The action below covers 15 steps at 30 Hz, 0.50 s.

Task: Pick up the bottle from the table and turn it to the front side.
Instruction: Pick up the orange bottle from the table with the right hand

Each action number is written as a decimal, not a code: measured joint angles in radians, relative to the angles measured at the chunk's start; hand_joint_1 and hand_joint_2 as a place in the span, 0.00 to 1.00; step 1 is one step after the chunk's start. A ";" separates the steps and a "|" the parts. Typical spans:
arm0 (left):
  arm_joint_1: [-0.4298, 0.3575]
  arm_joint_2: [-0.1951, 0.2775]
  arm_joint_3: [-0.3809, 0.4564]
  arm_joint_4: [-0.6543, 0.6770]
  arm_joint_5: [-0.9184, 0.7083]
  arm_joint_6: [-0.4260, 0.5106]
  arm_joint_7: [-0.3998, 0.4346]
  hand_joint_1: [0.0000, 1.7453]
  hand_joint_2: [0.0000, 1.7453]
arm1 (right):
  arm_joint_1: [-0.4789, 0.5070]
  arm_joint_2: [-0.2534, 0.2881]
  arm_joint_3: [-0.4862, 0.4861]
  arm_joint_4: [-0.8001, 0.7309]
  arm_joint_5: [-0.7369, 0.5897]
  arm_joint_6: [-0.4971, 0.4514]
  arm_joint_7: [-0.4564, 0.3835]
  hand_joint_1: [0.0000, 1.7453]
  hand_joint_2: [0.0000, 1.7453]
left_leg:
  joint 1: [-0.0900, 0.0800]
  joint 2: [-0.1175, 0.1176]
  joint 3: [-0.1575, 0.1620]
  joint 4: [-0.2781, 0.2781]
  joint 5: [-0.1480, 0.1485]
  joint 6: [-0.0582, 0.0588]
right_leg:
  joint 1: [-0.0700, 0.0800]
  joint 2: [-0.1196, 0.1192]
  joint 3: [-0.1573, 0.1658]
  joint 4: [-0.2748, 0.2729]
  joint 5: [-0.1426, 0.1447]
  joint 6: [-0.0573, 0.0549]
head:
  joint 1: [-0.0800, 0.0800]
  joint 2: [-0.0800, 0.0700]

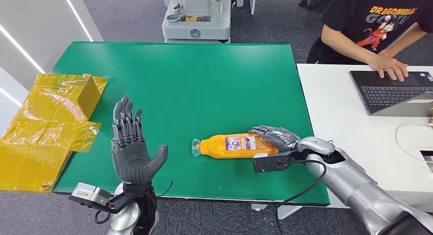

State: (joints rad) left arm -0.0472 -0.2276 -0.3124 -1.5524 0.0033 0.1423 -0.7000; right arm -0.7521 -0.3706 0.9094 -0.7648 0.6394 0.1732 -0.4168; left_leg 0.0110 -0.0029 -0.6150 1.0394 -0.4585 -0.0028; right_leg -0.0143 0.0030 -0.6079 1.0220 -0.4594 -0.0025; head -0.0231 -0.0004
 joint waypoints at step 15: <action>-0.004 -0.002 -0.001 0.014 -0.006 -0.006 0.000 0.00 1.00 | 0.022 -0.025 0.002 -0.008 -0.008 -0.030 0.014 0.92 1.00 | 0.000 0.000 0.000 0.000 0.000 0.000 | 0.000 0.000 0.000 0.000 0.000 0.000 | 0.000 0.000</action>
State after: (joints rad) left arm -0.0516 -0.2293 -0.3132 -1.5382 -0.0031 0.1362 -0.7000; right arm -0.7300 -0.3952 0.9116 -0.7730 0.6316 0.1430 -0.4029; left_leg 0.0110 -0.0029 -0.6151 1.0394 -0.4585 -0.0028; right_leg -0.0143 0.0030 -0.6078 1.0221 -0.4593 -0.0025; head -0.0233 -0.0004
